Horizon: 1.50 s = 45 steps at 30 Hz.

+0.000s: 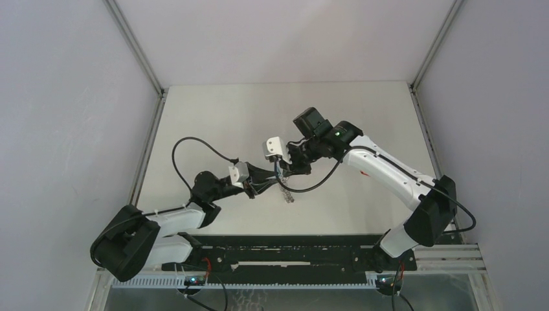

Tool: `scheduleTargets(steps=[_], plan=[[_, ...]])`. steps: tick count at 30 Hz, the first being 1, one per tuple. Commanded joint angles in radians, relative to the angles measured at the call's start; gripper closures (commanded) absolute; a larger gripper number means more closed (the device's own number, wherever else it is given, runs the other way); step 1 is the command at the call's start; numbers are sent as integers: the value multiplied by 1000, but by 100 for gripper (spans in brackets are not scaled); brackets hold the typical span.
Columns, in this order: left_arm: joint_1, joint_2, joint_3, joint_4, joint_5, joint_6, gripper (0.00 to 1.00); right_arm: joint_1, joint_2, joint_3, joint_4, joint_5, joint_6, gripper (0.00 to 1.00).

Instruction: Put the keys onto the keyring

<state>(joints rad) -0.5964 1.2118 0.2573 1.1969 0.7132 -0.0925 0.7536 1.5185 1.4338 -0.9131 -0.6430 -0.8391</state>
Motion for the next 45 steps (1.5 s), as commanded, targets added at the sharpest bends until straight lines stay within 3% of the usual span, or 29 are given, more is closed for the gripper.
scheduleTargets(steps=[1,25,33,45], plan=[[0,-26,40,-58,28,45,70,33,29,84,-59,94,-8,100],[-9,7,74,-24,45,2,73,102,84,151,-100,164,-5,100],[-13,42,80,-15,49,-4,79,113,81,154,-99,158,-8,100],[-22,38,93,-143,21,76,80,115,75,153,-96,157,-6,100]])
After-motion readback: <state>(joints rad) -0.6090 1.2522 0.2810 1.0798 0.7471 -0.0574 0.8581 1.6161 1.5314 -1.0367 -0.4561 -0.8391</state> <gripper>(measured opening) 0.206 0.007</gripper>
